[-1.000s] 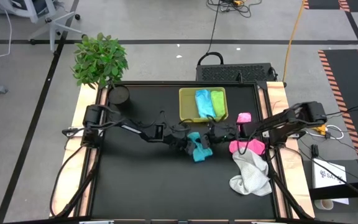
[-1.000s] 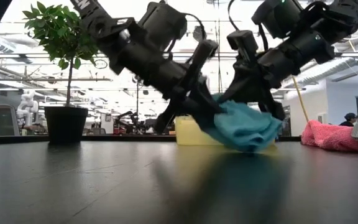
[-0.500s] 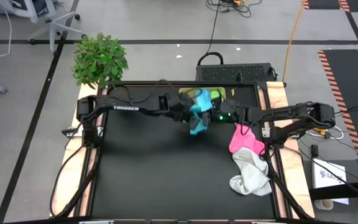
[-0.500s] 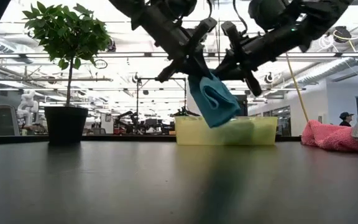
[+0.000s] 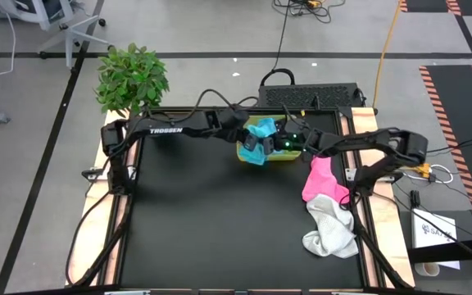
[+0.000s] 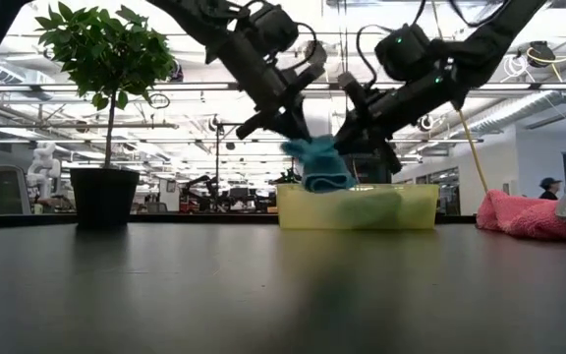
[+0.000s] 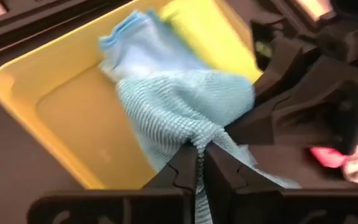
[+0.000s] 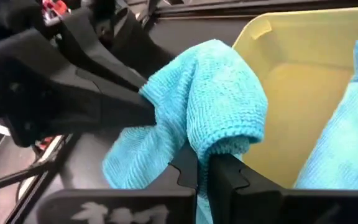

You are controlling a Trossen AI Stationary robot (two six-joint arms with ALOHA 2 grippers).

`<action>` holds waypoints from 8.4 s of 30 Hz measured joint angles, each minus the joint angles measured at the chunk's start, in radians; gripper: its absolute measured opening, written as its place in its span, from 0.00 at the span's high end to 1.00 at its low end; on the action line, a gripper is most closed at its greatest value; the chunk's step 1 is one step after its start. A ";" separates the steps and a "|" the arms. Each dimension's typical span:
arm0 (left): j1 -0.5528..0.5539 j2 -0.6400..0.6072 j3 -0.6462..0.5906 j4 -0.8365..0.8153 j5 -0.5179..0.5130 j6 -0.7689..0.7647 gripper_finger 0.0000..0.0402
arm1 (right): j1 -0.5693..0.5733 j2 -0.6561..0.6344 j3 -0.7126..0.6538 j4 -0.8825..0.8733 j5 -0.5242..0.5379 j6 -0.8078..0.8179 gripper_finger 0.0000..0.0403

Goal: Fold microfiber towels
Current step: Put the blue microfiber cloth into the bin

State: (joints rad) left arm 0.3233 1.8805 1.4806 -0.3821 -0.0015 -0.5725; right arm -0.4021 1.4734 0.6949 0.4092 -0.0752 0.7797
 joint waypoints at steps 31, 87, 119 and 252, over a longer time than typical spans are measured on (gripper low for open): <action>0.021 0.077 -0.124 0.249 0.064 -0.170 0.90 | -0.092 0.061 0.000 0.016 -0.027 -0.078 1.00; -0.110 -0.147 -0.077 -0.033 -0.104 0.012 0.41 | -0.214 0.267 -0.001 0.243 -0.112 -0.278 0.73; -0.029 -0.163 -0.288 -0.174 -0.207 -0.115 0.41 | -0.010 0.182 0.549 -0.699 -0.062 -0.598 1.00; 0.062 -0.163 -0.287 -0.294 -0.166 -0.227 0.41 | -0.286 0.376 0.553 -0.571 -0.109 -1.027 1.00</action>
State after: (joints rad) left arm 0.3855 1.7176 1.1934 -0.6765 -0.1677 -0.7994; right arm -0.6884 1.8492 1.2480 -0.1620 -0.1844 -0.2470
